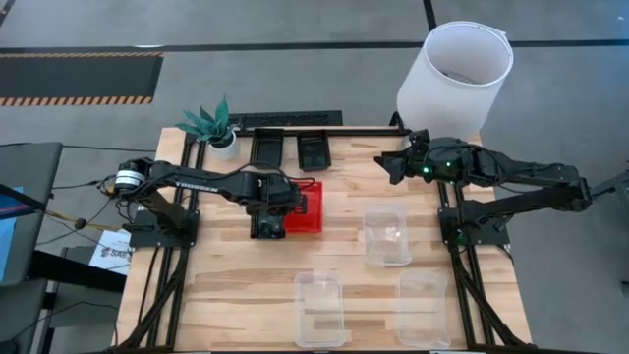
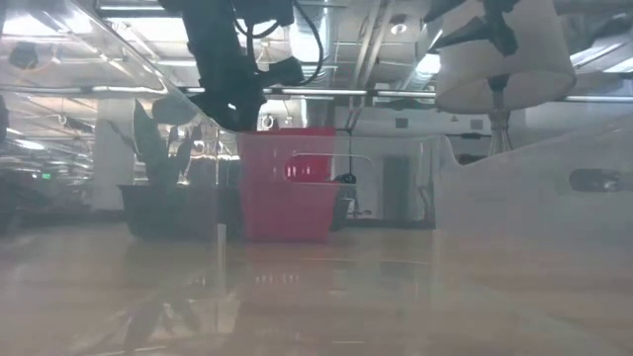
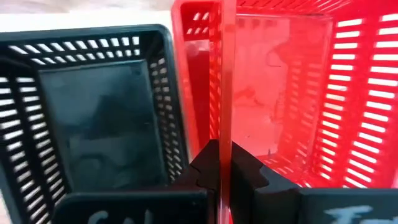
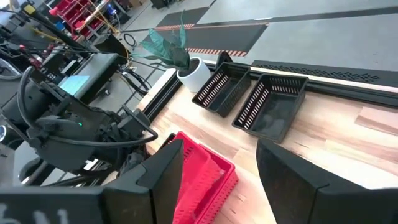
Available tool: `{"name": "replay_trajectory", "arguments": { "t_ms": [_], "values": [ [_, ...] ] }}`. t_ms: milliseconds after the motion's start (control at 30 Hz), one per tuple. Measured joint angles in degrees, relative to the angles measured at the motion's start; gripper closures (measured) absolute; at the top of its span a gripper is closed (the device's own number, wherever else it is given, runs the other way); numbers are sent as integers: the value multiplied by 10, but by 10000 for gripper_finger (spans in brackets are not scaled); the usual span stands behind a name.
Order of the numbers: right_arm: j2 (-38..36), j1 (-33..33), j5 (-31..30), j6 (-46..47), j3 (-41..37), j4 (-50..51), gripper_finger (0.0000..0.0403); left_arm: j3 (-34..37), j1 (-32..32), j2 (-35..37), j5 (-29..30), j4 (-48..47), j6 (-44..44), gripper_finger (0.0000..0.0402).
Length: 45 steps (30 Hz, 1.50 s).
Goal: Stack baskets by color
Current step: Stack the red bin on top of the left red bin
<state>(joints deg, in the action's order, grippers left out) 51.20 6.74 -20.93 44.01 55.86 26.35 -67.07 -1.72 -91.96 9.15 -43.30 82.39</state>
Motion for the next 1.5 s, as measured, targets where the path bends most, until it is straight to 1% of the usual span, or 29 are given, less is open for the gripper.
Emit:
{"name": "replay_trajectory", "arguments": {
  "t_ms": [233, 800, 1067, 1167, 1500],
  "values": [
    [0, 0, 0, 0, 0, 0, 182, 0, -5, 0, -13, 12, -16, 402],
    [0, 0, 1, -4, 0, 0, 182, -1, -5, 0, -19, 12, 16, 402],
    [0, 0, 1, -5, 0, 0, 182, -1, -5, 0, -19, 12, 17, 399],
    [0, 0, 1, -5, 0, 0, 182, -1, -5, 0, -15, 12, 16, 386],
    [0, 0, 1, -5, 0, 0, 182, -1, -5, 0, -8, 13, 17, 313]
  ]
}}
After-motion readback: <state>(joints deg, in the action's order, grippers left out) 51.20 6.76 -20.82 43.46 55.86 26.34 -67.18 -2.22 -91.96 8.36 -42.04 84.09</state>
